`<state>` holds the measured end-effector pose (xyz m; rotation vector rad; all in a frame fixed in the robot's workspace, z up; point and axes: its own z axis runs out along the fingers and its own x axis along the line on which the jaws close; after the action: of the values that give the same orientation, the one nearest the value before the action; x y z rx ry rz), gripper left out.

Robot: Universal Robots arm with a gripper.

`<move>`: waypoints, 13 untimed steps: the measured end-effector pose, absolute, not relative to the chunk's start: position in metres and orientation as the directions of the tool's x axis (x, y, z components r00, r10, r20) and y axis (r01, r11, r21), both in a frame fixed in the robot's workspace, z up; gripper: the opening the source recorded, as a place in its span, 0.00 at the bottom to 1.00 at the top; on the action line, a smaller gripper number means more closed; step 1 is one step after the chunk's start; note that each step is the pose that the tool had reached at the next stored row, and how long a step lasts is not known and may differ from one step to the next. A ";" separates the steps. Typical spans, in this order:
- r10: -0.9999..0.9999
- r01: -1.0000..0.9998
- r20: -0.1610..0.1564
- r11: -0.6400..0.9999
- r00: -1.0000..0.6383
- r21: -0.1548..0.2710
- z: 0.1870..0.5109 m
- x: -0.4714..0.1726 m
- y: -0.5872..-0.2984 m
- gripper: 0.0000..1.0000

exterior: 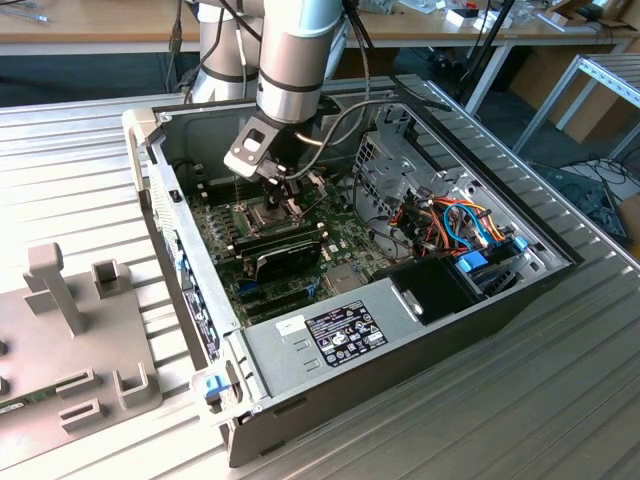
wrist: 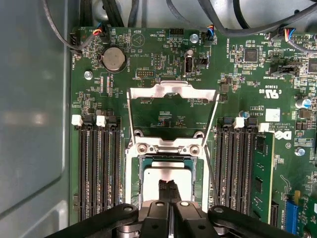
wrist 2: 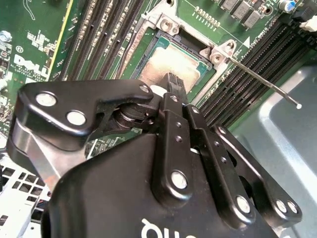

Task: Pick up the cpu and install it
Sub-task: 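Place the cpu into insertion slot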

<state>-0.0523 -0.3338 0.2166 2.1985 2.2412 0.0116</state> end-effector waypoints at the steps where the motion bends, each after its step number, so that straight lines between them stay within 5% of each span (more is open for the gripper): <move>1: 1.000 1.000 0.004 0.019 -0.019 0.007 0.213 -0.052 -0.334 0.11; 13: 1.000 1.000 0.003 0.019 -0.019 0.007 0.206 -0.053 -0.334 0.11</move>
<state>-0.0525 -0.3338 0.2062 2.1984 2.2411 0.0113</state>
